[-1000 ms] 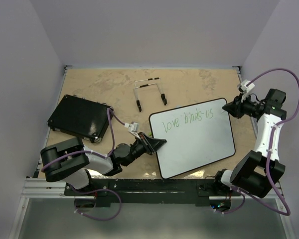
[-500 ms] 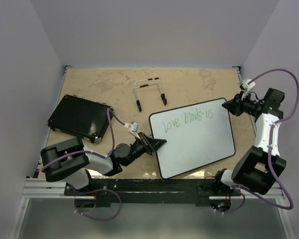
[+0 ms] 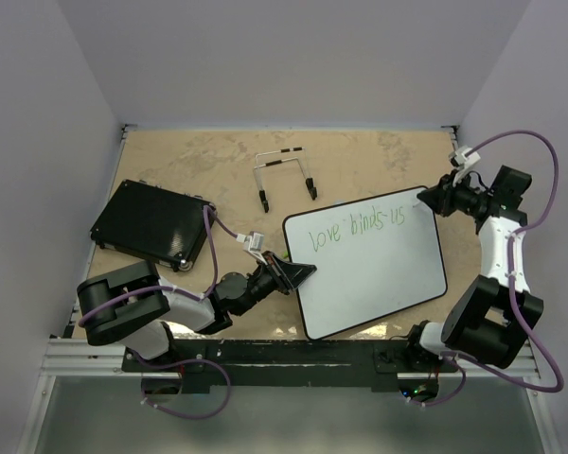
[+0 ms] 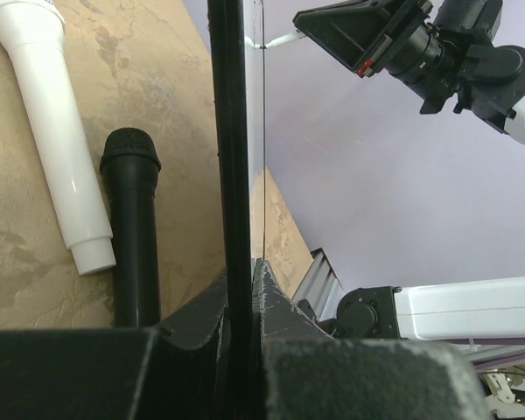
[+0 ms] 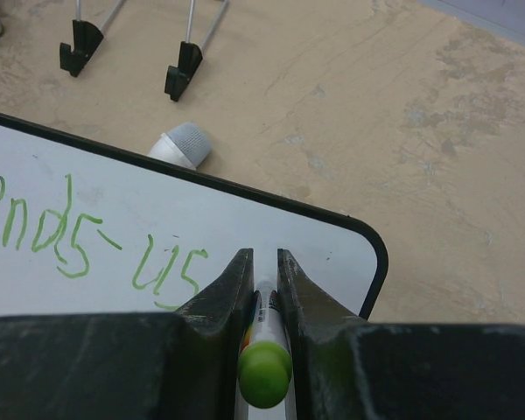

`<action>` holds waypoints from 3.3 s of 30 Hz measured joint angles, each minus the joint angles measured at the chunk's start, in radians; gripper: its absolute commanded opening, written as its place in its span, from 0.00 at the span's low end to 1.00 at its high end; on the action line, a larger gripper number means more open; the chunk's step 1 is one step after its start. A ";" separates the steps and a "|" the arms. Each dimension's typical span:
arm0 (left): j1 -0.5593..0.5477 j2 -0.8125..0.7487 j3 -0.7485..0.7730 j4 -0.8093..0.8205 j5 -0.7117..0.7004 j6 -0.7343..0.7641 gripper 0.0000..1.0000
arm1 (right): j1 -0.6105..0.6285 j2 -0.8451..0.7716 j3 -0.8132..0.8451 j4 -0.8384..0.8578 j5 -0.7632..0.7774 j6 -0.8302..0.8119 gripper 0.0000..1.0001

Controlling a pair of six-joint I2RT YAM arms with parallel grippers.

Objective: Write a sentence on the whiteboard

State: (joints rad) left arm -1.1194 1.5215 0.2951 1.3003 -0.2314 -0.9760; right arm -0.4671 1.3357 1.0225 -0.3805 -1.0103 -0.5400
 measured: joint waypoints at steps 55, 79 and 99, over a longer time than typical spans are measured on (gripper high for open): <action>0.008 0.005 0.000 -0.006 -0.003 -0.025 0.00 | 0.048 0.017 0.008 0.031 0.097 0.051 0.00; 0.010 0.012 0.000 -0.003 -0.004 -0.032 0.00 | 0.032 0.030 0.021 -0.090 0.092 -0.076 0.00; 0.010 0.012 0.002 0.007 0.010 -0.006 0.00 | 0.002 0.037 0.065 0.037 0.051 0.062 0.00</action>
State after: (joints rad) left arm -1.1099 1.5337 0.2974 1.3075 -0.2218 -0.9825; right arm -0.4656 1.3724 1.0878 -0.3431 -0.9596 -0.4778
